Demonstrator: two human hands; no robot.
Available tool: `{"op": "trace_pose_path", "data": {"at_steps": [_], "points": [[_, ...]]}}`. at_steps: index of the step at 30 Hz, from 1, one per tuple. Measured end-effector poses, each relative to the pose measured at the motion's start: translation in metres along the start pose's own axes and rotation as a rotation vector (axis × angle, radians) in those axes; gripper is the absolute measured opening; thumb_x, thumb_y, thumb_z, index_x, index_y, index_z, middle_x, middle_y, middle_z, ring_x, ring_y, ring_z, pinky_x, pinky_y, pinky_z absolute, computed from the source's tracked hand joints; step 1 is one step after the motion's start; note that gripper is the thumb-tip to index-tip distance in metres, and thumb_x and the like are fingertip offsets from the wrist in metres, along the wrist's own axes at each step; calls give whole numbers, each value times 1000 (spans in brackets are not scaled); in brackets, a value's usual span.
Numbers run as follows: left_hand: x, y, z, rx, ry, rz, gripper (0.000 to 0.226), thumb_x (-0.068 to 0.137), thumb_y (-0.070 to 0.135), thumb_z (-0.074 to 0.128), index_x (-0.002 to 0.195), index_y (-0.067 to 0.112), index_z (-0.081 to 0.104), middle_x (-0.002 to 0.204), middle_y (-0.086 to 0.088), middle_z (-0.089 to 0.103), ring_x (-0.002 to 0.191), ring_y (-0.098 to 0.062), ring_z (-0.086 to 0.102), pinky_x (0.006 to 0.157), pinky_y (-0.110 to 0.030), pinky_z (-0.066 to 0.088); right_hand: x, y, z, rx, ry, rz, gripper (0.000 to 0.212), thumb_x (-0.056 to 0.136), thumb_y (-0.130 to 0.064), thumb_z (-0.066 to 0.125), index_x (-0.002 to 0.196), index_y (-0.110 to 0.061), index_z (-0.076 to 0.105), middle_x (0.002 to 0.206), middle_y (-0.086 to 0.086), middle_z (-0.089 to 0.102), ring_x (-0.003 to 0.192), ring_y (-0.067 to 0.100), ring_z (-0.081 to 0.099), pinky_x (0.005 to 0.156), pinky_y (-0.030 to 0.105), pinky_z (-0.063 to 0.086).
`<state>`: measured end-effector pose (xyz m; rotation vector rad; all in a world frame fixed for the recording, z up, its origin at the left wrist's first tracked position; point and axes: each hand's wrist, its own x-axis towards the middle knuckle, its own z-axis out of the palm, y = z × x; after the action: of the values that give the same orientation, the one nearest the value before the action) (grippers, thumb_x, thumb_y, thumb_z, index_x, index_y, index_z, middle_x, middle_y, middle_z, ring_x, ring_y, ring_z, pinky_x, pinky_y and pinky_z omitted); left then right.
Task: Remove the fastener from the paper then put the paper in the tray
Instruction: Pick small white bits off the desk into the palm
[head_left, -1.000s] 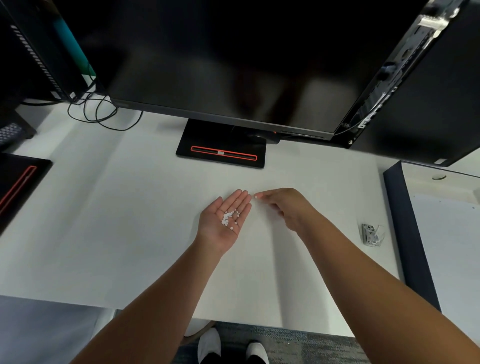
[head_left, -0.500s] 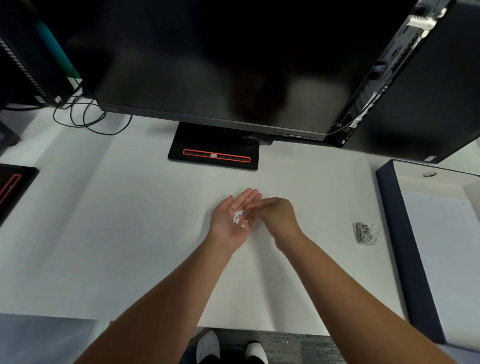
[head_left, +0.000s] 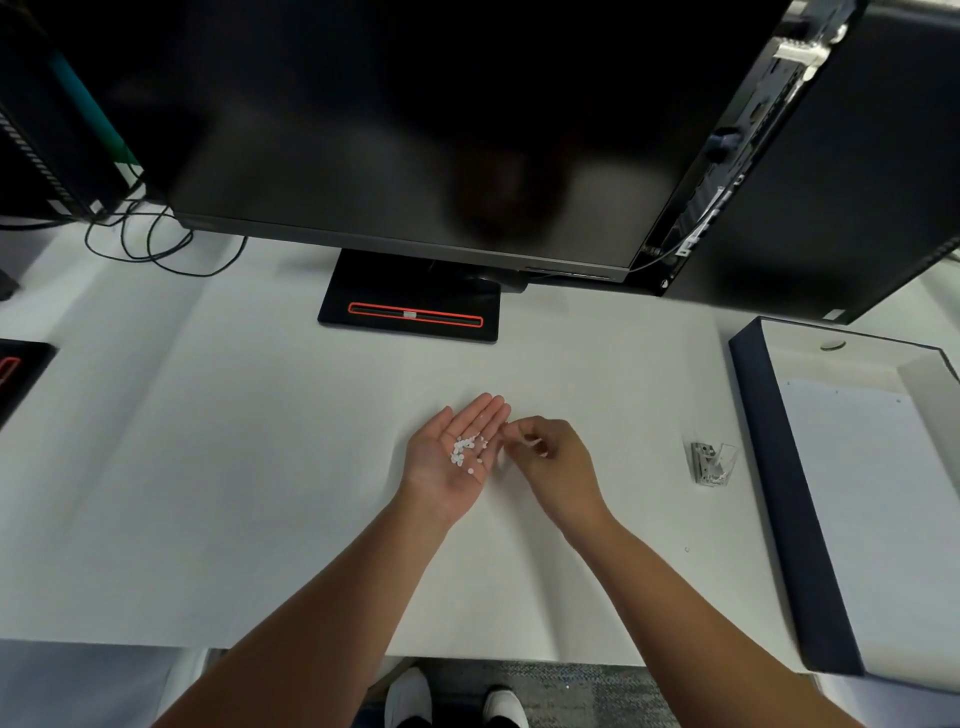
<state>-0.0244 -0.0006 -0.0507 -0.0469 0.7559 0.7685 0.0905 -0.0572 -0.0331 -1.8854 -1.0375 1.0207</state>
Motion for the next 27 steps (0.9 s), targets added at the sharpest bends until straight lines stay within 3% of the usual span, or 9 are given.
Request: {"op": "trace_pose_path", "data": {"at_steps": [3, 6, 10, 16, 19, 23, 27], "points": [[-4, -3, -3, -55, 3, 30, 43, 102, 24, 33, 112, -7, 62, 112, -21, 69, 112, -30, 61, 97, -38, 46, -12, 17, -3, -175, 16, -137, 14, 86, -13, 60, 96, -19, 66, 100, -5, 56, 87, 5, 53, 74, 6, 38], [-8, -3, -7, -68, 13, 55, 43, 101, 23, 33, 111, -7, 62, 110, -21, 70, 106, -30, 66, 93, -38, 48, -26, 38, -8, -426, 35, -289, 24, 85, -16, 59, 108, -20, 64, 106, -3, 57, 97, 17, 54, 86, 27, 44], [-17, -7, -9, -76, 18, 72, 42, 101, 23, 34, 110, -7, 62, 109, -21, 70, 105, -30, 66, 93, -38, 49, -47, 56, -13, -697, 61, -462, 33, 81, -29, 47, 109, -21, 61, 106, 0, 62, 93, 22, 58, 76, 32, 46], [-51, -13, -17, -112, 37, 127, 40, 100, 23, 37, 107, -5, 64, 105, -18, 72, 105, -28, 65, 92, -36, 50, -85, 68, -12, -759, -38, -656, 30, 80, -25, 49, 108, -22, 57, 106, -3, 62, 96, 16, 51, 79, 26, 42], [-72, -17, -28, -159, 64, 174, 36, 99, 21, 41, 104, -4, 66, 103, -18, 73, 94, -27, 71, 90, -35, 53, -105, 74, -7, -775, -106, -728, 29, 80, -24, 48, 107, -20, 59, 105, -3, 62, 96, 17, 55, 80, 26, 41], [-93, -24, -45, -217, 80, 214, 38, 99, 19, 42, 95, -7, 70, 102, -19, 73, 85, -29, 73, 78, -39, 58, -98, 78, -14, -723, -29, -647, 33, 82, -19, 53, 113, -14, 62, 108, 5, 65, 95, 25, 58, 83, 32, 46], [-105, -34, -55, -253, 85, 249, 35, 100, 18, 41, 103, -7, 65, 101, -20, 72, 85, -30, 73, 78, -40, 58, -51, 77, -35, -777, 82, -457, 37, 86, -9, 54, 123, -6, 56, 115, 17, 62, 99, 36, 56, 83, 44, 47]]}}
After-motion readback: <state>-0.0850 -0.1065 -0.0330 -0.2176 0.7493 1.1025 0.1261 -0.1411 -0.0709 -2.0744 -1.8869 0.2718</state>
